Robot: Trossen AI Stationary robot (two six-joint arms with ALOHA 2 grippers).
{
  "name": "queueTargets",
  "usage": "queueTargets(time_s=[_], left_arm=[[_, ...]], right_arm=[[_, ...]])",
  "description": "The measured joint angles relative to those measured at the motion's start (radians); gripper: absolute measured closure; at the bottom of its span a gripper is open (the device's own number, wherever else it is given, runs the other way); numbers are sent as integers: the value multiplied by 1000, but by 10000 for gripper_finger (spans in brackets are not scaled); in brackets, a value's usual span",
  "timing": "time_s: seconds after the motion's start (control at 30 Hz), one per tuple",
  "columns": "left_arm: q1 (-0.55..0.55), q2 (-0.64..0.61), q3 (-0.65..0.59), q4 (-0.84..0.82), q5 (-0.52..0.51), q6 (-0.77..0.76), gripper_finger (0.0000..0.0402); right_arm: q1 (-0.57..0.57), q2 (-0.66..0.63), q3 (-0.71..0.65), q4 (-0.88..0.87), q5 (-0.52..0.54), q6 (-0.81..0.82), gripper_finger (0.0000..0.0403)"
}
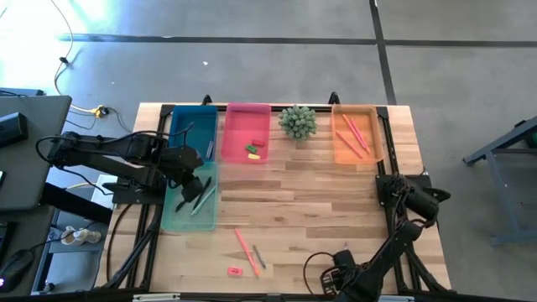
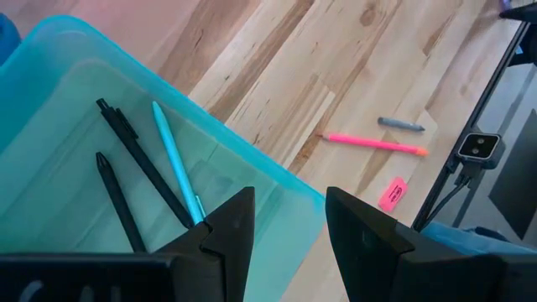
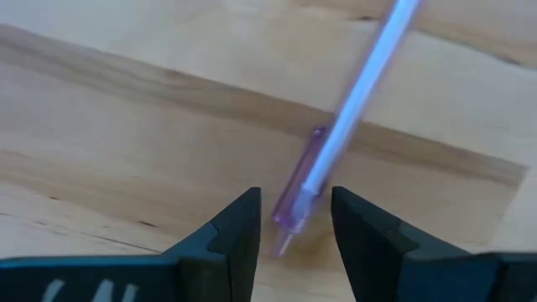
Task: Sort crayons/erasers/pens/pencils in bins
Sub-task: Put the purple pen into the light blue bin
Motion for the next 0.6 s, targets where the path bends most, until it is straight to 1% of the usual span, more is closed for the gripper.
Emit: queueTargets(time_s=[0.17,0.47,0.6], left_arm=[[0,0,0,0,-9,1,267],[0,0,0,0,-11,3,267],[0,0,0,0,-11,7,267]], right_arm=[[-10,12,1,20,-4,-5,278],[-39,14,3,31,-35,-16,355],[-39,14,3,34,-35,-15,374]])
